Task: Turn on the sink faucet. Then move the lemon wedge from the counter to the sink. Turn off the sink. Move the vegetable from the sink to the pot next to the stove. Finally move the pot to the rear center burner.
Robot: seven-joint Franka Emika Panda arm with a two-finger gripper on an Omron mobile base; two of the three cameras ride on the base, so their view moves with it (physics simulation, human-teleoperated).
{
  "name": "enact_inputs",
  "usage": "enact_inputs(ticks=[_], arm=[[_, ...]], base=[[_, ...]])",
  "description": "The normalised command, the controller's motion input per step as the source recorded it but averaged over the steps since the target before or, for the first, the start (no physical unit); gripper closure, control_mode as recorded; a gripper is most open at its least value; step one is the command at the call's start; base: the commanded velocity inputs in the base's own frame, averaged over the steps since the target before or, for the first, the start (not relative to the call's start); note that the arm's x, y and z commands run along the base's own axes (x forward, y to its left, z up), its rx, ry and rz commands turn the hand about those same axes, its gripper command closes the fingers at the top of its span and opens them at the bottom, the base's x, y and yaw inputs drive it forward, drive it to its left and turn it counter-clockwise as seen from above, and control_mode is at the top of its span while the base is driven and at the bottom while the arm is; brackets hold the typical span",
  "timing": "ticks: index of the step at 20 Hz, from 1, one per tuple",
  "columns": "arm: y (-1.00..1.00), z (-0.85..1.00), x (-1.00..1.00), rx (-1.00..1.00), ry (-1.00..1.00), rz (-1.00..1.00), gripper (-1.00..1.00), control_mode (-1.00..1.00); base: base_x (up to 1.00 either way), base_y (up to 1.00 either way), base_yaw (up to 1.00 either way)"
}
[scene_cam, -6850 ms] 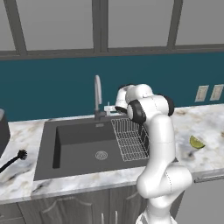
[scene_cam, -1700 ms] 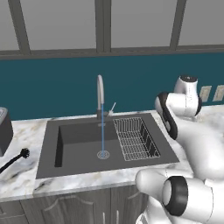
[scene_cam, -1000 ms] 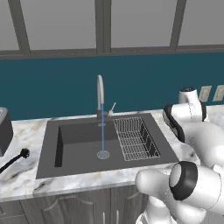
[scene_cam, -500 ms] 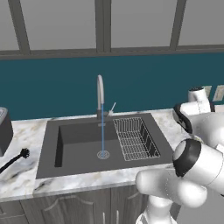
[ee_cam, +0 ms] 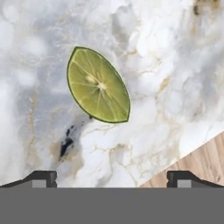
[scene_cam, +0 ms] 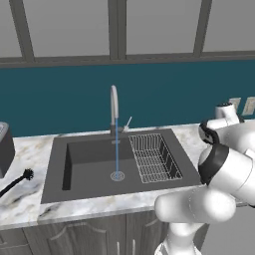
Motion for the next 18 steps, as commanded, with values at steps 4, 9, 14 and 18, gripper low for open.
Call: enact_inputs(ticks=[4, 9, 14, 18], arm=[[0.00, -0.36, 0.44, 0.03, -0.01, 0.10, -1.00, -1.00], [-0.16, -0.29, 0.39, 0.01, 0.00, 0.09, -1.00, -1.00], [-0.28, -0.24, 0.17, 0.03, 0.00, 0.04, -1.00, -1.00], [-0.29, -0.20, 0.15, 0.03, 0.00, 0.04, -1.00, -1.00]], base=[[0.00, 0.00, 0.00], [0.00, 0.00, 0.00], [0.00, 0.00, 0.00], [0.00, 0.00, 0.00]])
